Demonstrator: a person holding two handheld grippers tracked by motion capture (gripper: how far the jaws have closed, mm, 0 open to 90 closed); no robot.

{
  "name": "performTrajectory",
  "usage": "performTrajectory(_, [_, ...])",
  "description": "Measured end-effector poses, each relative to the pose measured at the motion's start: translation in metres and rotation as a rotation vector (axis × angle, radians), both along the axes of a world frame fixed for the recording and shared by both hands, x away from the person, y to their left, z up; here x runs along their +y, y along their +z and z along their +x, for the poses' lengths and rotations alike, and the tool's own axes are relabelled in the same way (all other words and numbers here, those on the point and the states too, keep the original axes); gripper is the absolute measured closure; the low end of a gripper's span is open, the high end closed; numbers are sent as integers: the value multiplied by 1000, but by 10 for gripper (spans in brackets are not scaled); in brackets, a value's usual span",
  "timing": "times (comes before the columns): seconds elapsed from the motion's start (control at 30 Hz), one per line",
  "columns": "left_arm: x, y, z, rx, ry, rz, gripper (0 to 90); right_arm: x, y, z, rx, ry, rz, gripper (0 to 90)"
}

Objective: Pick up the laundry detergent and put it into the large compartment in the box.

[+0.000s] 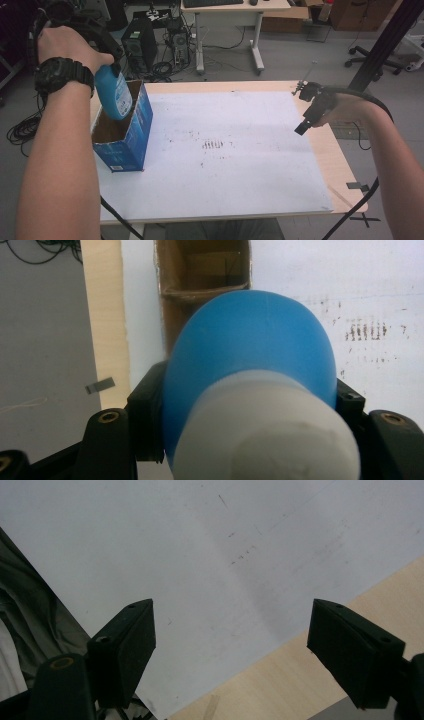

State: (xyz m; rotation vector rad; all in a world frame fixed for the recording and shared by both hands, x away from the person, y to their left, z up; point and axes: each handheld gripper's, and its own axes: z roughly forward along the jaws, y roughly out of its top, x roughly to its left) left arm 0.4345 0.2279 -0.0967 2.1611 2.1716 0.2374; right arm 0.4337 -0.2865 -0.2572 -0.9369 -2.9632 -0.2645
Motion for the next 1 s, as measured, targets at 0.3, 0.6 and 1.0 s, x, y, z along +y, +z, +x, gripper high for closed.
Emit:
performTrajectory(0.3, [5, -2, -2, 4, 5, 15, 370, 1, 1, 0, -2, 0, -2, 194])
performTrajectory(0.6, [10, -6, -3, 5, 15, 13, 370, 3, 0, 0, 0, 1, -2, 194])
performTrajectory(1.0, [16, -22, -2, 15, 15, 0, 370, 4, 0, 0, -2, 3, -4, 193])
